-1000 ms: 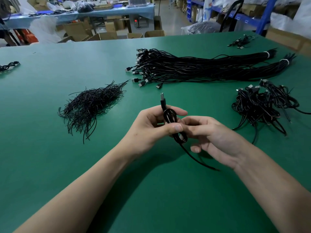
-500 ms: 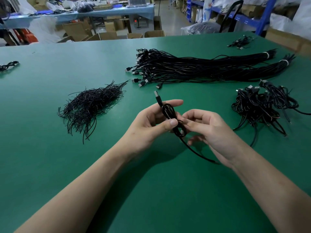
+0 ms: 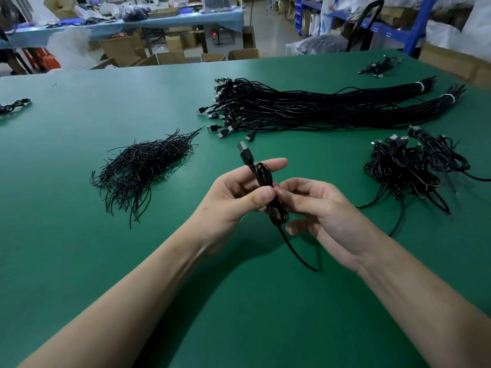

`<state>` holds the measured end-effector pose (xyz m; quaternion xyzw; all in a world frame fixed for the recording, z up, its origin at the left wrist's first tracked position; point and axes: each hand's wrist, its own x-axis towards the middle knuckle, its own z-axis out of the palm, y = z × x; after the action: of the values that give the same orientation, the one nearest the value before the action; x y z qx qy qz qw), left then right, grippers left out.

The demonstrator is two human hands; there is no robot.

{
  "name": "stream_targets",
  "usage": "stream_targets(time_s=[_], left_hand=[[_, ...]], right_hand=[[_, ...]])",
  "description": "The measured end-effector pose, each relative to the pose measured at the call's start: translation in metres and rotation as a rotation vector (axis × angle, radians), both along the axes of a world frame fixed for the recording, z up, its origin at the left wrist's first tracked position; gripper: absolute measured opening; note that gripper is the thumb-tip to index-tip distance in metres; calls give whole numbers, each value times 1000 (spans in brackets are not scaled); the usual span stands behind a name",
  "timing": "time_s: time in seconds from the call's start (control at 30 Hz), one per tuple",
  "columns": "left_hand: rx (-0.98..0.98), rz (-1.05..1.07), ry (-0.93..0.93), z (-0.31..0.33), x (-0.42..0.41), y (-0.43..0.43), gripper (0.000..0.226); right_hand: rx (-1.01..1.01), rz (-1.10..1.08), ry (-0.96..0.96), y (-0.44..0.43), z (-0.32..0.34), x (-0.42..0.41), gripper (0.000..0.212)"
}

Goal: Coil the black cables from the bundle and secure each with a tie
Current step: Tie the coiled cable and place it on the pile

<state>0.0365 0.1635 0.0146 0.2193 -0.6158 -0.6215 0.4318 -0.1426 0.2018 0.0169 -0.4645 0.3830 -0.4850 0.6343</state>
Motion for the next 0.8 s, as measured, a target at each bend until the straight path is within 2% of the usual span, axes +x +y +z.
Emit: stream_targets(time_s=[0.1,0.2,0.27,0.8], left_hand=[[50,31,52,0,-2,0,51],[99,85,84,-2,-1,-3,39],[117,110,70,-4,0,-5,33],[158,147,61,-11,-3,-8,55]], right_hand=[[-167,-98,62,-1,-2,2,22],[-334,-212,204,-5,-4,3,5],[-404,-258,304,-6,-6,3,11],[-696,-339,645,1,-2,5,26]])
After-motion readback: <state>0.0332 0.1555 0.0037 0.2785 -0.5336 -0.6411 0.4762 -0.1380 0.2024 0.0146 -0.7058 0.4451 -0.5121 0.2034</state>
